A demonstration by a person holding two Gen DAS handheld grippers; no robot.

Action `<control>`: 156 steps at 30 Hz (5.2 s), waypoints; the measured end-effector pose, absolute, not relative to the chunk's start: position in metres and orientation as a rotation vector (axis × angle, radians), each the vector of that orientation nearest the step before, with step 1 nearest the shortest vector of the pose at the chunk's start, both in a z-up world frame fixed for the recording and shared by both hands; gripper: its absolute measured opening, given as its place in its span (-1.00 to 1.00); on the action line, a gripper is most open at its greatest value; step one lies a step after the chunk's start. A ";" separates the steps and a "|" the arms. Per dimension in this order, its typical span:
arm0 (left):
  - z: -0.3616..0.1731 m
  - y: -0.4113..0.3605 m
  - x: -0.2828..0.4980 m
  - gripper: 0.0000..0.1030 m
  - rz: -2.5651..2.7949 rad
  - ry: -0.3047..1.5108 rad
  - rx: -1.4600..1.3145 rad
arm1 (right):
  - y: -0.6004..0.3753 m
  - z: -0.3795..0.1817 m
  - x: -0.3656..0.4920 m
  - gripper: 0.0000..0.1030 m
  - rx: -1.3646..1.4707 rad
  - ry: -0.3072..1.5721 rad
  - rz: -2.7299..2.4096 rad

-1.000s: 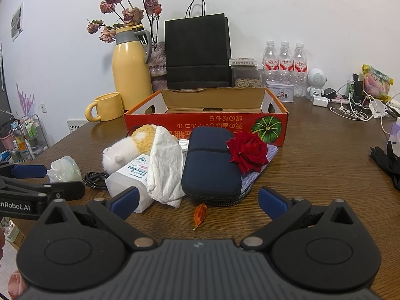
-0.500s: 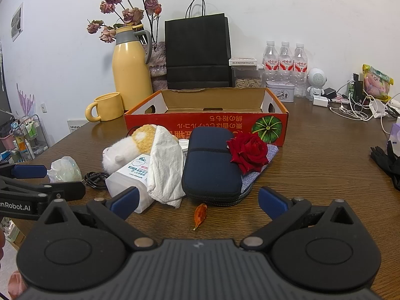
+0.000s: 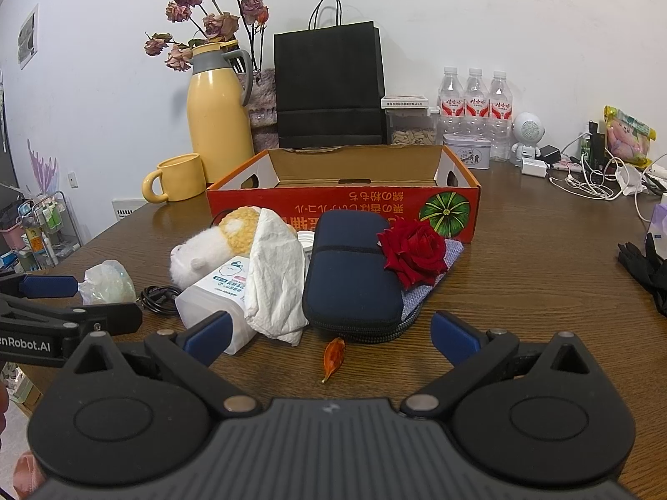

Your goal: Organize objects

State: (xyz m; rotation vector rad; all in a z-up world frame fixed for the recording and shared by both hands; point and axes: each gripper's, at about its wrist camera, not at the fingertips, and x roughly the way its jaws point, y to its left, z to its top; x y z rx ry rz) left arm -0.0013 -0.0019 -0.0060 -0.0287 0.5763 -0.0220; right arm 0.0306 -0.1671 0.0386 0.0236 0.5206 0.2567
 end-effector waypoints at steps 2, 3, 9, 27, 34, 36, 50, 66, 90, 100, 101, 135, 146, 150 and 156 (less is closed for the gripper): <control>-0.006 -0.002 -0.001 1.00 -0.022 0.576 -0.028 | -0.167 0.038 0.031 1.00 0.023 0.521 0.257; -0.007 -0.002 -0.001 1.00 -0.022 0.577 -0.028 | -0.167 0.038 0.031 1.00 0.023 0.521 0.257; -0.006 -0.002 -0.001 1.00 -0.021 0.577 -0.028 | -0.166 0.038 0.030 1.00 0.023 0.521 0.257; -0.015 0.025 0.013 0.97 0.069 0.572 -0.039 | -0.171 0.028 0.048 1.00 0.034 0.530 0.229; -0.027 0.049 0.028 0.78 0.128 0.602 -0.056 | -0.171 0.013 0.063 1.00 0.014 0.576 0.218; -0.029 0.054 0.030 0.72 0.138 0.602 -0.057 | -0.171 0.009 0.065 0.92 0.002 0.587 0.221; -0.036 0.069 0.026 -0.26 0.065 0.585 -0.081 | -0.161 -0.004 0.070 -0.74 -0.016 0.644 0.305; -0.008 0.064 0.020 -0.27 0.076 0.500 -0.081 | -0.177 0.020 0.050 -0.75 0.000 0.524 0.310; 0.043 -0.017 0.158 -0.27 -0.044 0.422 -0.043 | -0.194 0.082 0.158 -0.75 0.016 0.337 0.314; 0.041 -0.033 0.240 -0.27 -0.022 0.461 -0.047 | -0.197 0.079 0.245 -0.75 0.036 0.381 0.298; 0.039 -0.033 0.248 -0.27 -0.018 0.470 -0.047 | -0.196 0.077 0.255 -0.75 0.035 0.392 0.297; 0.023 -0.045 0.281 1.00 0.022 0.521 -0.020 | -0.183 0.062 0.267 1.00 -0.048 0.420 0.269; 0.040 -0.045 0.251 1.00 0.011 0.458 -0.021 | -0.183 0.073 0.243 1.00 -0.047 0.366 0.266; 0.045 -0.045 0.234 1.00 0.012 0.437 -0.011 | -0.182 0.078 0.228 1.00 -0.055 0.342 0.267; 0.049 -0.041 0.203 1.00 0.003 0.429 -0.017 | -0.181 0.080 0.203 1.00 -0.052 0.333 0.275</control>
